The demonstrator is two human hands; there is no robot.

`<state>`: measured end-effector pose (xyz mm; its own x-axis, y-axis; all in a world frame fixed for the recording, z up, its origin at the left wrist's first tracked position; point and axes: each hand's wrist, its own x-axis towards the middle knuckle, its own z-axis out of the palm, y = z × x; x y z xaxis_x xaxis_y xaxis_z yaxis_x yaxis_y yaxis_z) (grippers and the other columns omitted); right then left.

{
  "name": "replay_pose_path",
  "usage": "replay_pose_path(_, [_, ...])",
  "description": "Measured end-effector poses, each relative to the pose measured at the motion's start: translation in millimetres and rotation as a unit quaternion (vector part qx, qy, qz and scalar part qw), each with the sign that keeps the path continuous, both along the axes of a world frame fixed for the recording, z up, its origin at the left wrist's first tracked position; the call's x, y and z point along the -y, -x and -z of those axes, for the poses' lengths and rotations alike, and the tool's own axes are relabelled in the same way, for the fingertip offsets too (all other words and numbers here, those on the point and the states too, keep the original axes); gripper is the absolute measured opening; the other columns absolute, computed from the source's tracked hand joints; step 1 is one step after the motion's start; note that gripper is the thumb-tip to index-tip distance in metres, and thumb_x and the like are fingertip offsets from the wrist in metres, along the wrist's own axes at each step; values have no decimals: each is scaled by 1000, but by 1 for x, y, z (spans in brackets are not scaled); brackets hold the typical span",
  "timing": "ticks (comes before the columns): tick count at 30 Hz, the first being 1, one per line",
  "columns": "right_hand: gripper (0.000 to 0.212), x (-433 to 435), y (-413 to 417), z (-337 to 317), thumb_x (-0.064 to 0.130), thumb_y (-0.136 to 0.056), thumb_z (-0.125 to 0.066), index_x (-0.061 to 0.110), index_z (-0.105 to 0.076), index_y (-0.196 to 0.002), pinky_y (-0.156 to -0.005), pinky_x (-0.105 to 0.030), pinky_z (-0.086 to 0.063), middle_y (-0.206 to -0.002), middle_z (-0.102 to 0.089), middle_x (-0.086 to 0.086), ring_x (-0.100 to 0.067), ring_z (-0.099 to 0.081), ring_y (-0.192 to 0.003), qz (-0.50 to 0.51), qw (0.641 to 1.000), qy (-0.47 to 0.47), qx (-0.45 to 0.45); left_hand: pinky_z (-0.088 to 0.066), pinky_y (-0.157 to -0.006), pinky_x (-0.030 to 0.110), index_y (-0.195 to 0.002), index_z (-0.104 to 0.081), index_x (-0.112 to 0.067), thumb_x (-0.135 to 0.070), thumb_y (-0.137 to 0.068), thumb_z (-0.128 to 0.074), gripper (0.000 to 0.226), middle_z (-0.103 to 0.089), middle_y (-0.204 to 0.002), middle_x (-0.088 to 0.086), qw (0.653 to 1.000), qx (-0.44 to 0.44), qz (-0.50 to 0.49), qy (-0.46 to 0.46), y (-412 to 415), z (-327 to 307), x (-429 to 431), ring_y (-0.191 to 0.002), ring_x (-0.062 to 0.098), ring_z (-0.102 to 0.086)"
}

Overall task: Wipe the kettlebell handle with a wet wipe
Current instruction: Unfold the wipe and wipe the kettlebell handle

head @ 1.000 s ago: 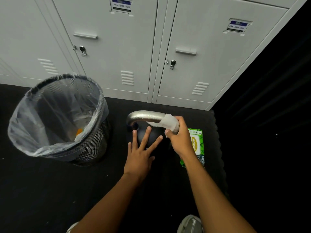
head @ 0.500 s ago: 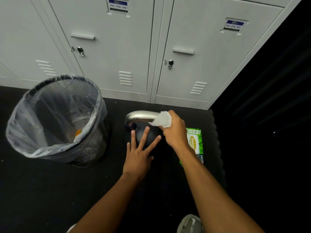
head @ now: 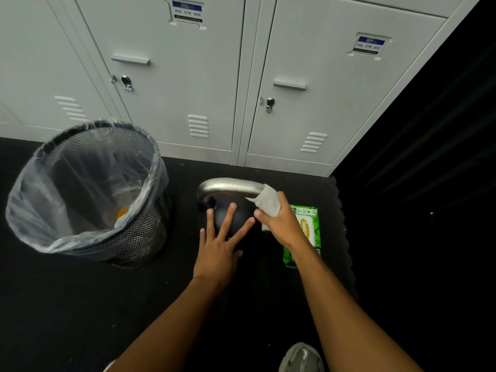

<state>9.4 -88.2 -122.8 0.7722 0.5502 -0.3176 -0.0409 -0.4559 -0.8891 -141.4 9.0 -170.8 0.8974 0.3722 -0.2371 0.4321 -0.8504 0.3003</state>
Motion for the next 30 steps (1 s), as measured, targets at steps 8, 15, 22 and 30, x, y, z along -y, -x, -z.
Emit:
replay_pose_path(8, [76, -1, -5, -40, 32, -71, -56, 32, -45, -146, -105, -29, -38, -148, -44, 6, -12, -44, -130, -85, 992, -72, -52, -6, -122, 60, -146, 26, -59, -32, -101, -53, 95, 49, -154, -12, 1000, -1, 4, -6, 0, -3, -1, -144, 42, 38])
replay_pose_path(15, [57, 2, -8, -34, -2, -81, -64, 39, -61, -121, -81, -20, -51, -116, -66, 8, -10, -61, -104, -74, 992, -24, 104, -4, -123, 59, -145, 28, -58, -31, -102, -53, 96, 49, -154, -11, 1000, -6, 4, -12, 0, -5, 0, -144, 41, 39])
replay_pose_path(22, [21, -9, -12, -3, 9, -86, -71, 18, -57, -98, -65, -25, -49, -90, -63, 0, -14, -59, -82, -31, 993, 6, 115, 0, -121, 59, -147, 24, -58, -31, -102, -52, 93, 42, -159, -9, 1000, -11, 8, -7, 0, -4, -1, -143, 42, 40])
replay_pose_path(30, [25, -13, -1, 5, 14, -86, -74, 18, -62, -108, -68, -20, -49, -97, -67, -2, -18, -63, -91, 45, 997, -13, 67, -3, -124, 60, -144, 29, -60, -32, -102, -51, 95, 48, -154, -11, 1000, -23, 6, -2, 0, -6, 0, -142, 41, 41])
